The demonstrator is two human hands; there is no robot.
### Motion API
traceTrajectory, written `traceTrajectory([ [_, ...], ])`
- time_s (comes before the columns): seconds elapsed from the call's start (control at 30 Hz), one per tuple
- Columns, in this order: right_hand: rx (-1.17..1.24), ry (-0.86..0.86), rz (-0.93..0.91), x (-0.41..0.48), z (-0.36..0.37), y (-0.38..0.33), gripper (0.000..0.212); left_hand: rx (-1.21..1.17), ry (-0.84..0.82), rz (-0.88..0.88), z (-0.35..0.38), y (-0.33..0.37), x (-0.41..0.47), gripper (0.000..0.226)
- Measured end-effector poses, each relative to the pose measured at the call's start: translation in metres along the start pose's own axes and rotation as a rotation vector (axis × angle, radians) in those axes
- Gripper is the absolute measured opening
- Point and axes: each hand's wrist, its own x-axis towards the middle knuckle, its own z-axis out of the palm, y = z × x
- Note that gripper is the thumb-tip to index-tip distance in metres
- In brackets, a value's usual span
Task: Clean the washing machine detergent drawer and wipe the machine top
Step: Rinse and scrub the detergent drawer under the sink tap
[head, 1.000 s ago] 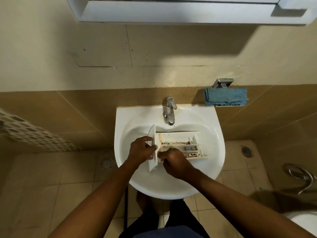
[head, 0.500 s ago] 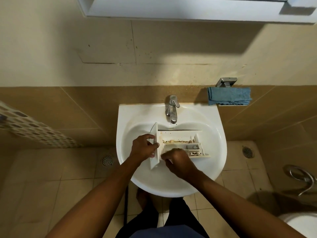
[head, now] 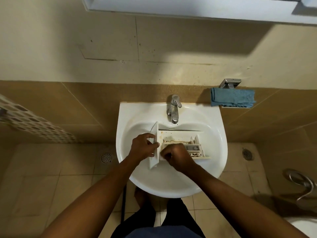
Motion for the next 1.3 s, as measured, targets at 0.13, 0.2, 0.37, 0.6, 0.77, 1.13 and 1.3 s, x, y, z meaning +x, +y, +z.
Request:
traceTrajectory([
  [0.13,0.069,0.131,0.137,0.058,0.000,0.012,0.025,-0.032,-0.005,-0.029,-0.001,0.001,-0.002,0.041],
  [0.2,0.052,0.124,0.141,0.066,0.004,0.018,0.024,-0.033,-0.002,-0.033,0.000,0.002,-0.002,0.042],
  [0.37,-0.057,0.070,-0.060,0.002,0.010,0.009,0.017,-0.019,-0.004,-0.003,0.000,0.001,-0.001,0.043],
  [0.6,0.048,0.150,0.095,0.054,0.007,0.028,0.020,-0.019,0.008,-0.001,0.001,-0.002,-0.001,0.040],
  [0.77,0.386,0.287,0.404,0.071,0.003,0.042,0.016,-0.003,0.010,-0.024,0.002,0.000,-0.001,0.040],
  [1.13,1.772,0.480,0.951,0.085,-0.032,0.048,0.023,0.021,0.007,-0.001,0.002,0.000,-0.003,0.040],
  [1.3,1.679,0.287,0.979,0.083,-0.030,0.042,0.024,0.016,-0.004,-0.014,0.002,0.001,-0.002,0.041],
])
